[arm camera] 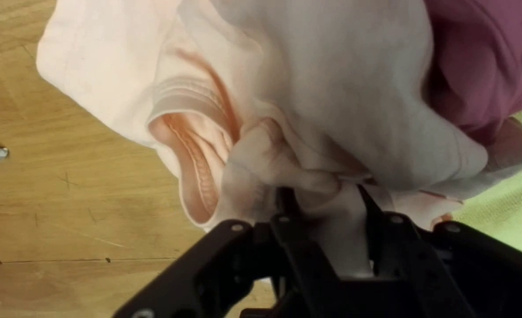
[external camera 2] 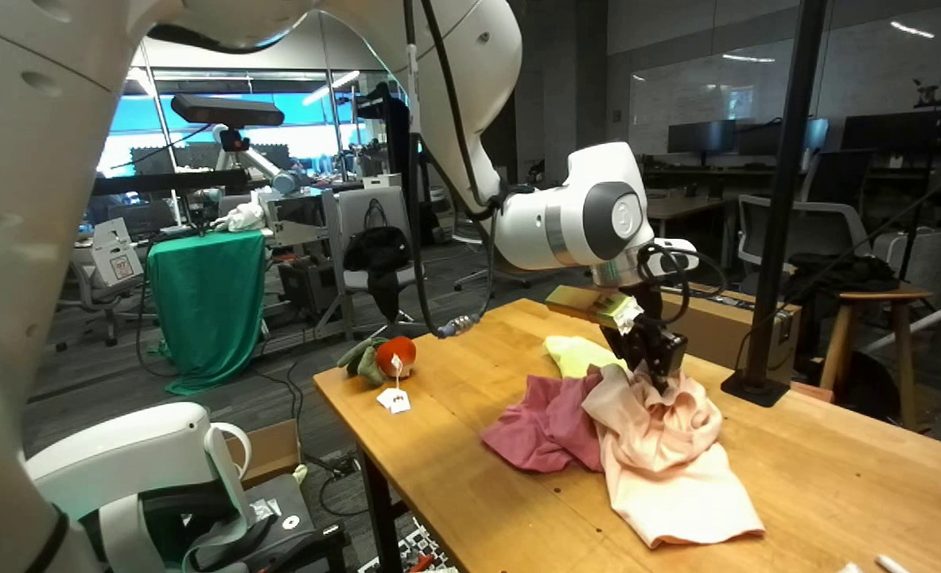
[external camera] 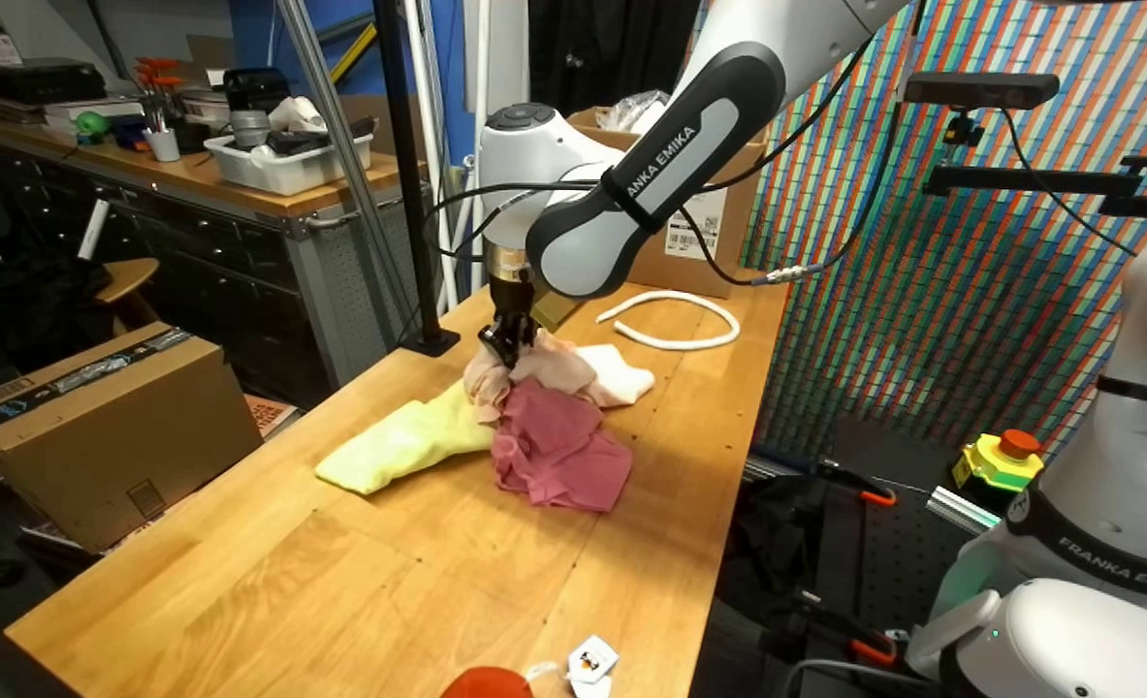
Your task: Spread the pile - put the white string on the right, the plush toy on the left and spread the cloths to the sides
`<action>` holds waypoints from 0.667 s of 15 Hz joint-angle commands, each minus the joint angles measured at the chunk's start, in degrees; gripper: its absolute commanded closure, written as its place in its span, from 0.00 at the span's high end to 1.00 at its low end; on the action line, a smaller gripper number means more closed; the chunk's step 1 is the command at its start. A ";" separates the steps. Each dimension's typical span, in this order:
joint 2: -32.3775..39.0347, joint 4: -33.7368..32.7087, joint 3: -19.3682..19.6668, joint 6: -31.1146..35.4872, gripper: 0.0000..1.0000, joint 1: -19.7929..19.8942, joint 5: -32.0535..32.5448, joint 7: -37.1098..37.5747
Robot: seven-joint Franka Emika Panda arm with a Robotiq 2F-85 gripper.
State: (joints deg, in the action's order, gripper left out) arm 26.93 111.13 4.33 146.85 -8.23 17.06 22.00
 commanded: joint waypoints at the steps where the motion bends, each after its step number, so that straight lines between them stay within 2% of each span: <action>1: -0.16 -0.11 1.81 2.32 0.09 -1.62 0.29 1.75; 2: -0.49 0.21 2.07 2.95 0.06 -1.85 0.43 2.19; 4: -1.06 0.71 2.72 4.06 0.05 -2.43 0.78 3.25; 5: -1.33 0.95 3.16 4.80 0.09 -2.80 0.99 3.95; 10: -3.42 2.42 6.93 8.94 0.09 -5.73 3.48 9.00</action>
State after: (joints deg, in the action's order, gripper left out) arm 26.32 111.47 8.09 152.59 -11.42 18.13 26.97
